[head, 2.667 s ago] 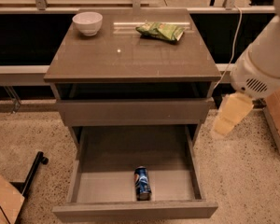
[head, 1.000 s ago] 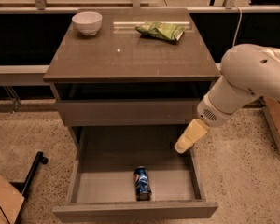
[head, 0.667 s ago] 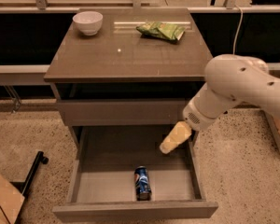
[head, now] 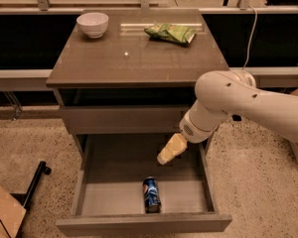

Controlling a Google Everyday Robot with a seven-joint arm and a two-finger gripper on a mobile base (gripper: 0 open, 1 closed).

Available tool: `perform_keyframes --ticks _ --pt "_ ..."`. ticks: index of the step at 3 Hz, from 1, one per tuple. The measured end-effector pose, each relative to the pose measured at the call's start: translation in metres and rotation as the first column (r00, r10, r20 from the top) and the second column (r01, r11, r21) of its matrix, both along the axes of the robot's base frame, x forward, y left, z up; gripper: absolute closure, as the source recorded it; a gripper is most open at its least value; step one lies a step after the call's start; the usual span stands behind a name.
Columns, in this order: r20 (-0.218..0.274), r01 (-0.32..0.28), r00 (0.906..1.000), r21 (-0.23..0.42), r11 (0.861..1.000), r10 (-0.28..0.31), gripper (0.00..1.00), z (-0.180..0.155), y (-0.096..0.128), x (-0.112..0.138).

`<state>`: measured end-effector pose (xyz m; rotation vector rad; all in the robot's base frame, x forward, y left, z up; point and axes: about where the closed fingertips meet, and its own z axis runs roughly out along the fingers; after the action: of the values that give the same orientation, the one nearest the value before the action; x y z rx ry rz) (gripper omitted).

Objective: Pick pepsi can from middle drawer and place on counter

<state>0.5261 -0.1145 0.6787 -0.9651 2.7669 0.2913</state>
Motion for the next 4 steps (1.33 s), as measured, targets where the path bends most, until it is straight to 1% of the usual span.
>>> perform_keyframes --ticks 1,2,3,4 --pt "-0.012 0.016 0.9998 -0.031 0.999 -0.017 0.0 -0.004 -0.006 0.002" --pt "-0.048 0.052 0.9974 -0.032 0.998 -0.053 0.0 -0.03 -0.008 0.005" --pt "-0.103 0.111 0.9881 -0.039 0.993 -0.115 0.0 -0.068 -0.012 0.009" --pt "-0.133 0.194 0.9707 -0.057 0.979 -0.2 0.0 -0.105 -0.018 0.011"
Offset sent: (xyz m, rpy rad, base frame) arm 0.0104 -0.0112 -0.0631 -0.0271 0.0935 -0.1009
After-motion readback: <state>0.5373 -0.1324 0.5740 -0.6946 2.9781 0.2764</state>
